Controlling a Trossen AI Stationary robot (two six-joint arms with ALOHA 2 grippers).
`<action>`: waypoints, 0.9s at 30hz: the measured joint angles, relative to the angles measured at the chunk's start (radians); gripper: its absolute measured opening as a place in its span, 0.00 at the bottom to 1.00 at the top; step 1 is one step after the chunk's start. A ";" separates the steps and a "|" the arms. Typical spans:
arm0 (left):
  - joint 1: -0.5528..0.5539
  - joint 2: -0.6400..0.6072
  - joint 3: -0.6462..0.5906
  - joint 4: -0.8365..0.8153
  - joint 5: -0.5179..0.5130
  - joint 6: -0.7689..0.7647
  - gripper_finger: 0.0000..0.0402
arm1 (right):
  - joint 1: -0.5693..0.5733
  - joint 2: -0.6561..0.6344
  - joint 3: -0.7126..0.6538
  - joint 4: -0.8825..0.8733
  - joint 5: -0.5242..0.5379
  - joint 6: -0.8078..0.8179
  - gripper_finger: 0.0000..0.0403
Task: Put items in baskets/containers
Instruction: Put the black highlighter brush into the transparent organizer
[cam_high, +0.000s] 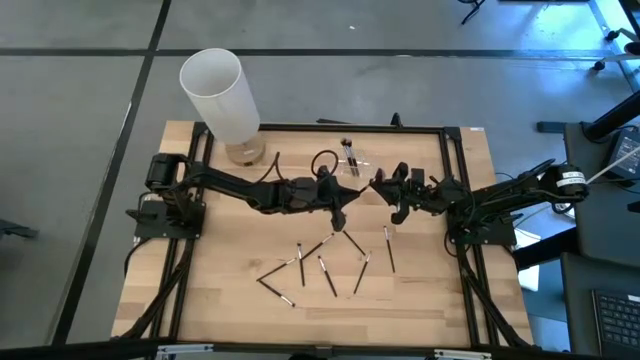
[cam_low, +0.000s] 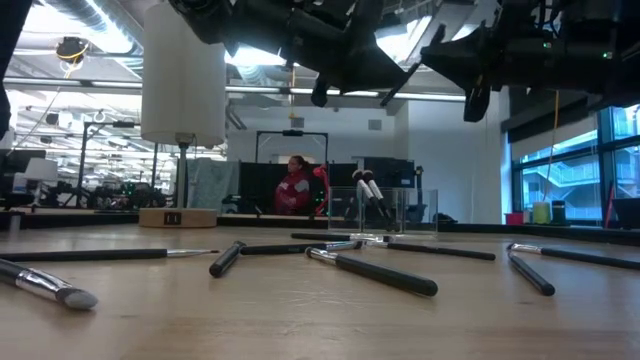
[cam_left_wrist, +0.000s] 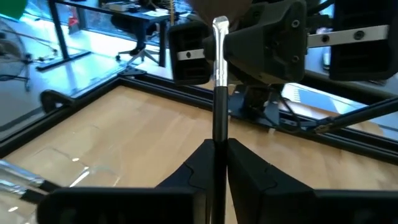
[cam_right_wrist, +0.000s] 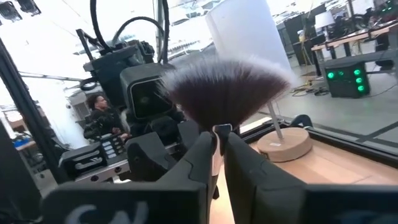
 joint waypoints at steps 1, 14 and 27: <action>0.002 0.000 0.000 -0.004 -0.012 0.001 0.09 | 0.000 0.000 0.000 -0.003 0.004 -0.008 0.07; 0.048 0.000 0.001 -0.144 0.093 0.025 0.39 | -0.002 0.000 0.104 -0.242 0.093 -0.084 0.07; 0.041 -0.143 0.001 -0.715 -0.073 0.054 0.49 | -0.133 0.042 0.495 -0.914 0.325 -0.271 0.07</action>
